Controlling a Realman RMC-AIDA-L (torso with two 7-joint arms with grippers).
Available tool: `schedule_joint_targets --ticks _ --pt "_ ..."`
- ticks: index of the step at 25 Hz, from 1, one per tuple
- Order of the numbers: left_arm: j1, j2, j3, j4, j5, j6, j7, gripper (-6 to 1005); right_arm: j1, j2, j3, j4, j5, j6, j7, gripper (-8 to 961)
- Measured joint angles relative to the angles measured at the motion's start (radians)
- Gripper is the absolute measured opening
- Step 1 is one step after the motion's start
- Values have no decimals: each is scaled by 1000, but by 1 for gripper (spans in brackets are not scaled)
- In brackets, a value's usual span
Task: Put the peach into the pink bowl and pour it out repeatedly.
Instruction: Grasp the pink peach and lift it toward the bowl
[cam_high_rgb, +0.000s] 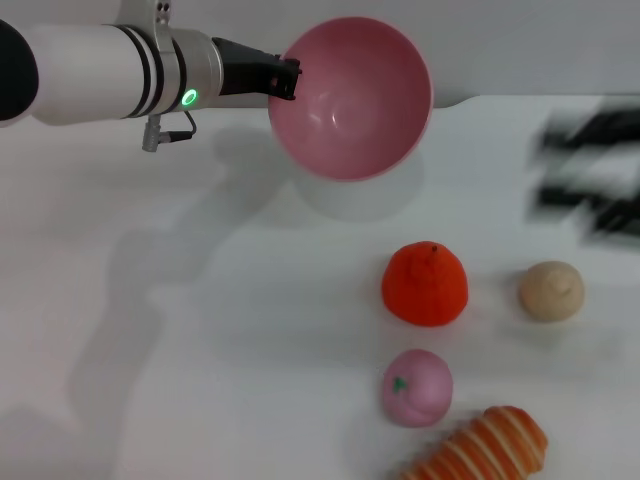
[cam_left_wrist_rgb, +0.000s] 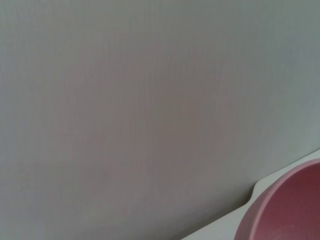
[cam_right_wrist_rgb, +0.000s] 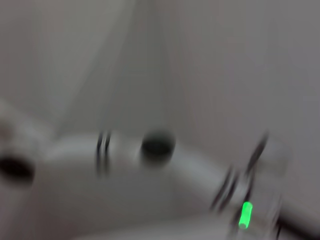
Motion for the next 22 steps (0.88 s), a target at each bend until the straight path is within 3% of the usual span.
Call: schedule_joint_targets --ticks 4,9,15,22 --pt "-2 2 -15 -3 0 -13 2 80 111 1 -182 -84 -342 2 221 407" --pt "-2 3 -18 -4 0 -31 2 80 221 6 -420 58 -621 129 344 406" --pt "5 3 -20 -4 0 -48 2 81 282 7 -626 230 -709 327 420 405" --pt "9 1 -14 -4 -1 -57 2 81 340 9 -736 381 -711 421 436 404"
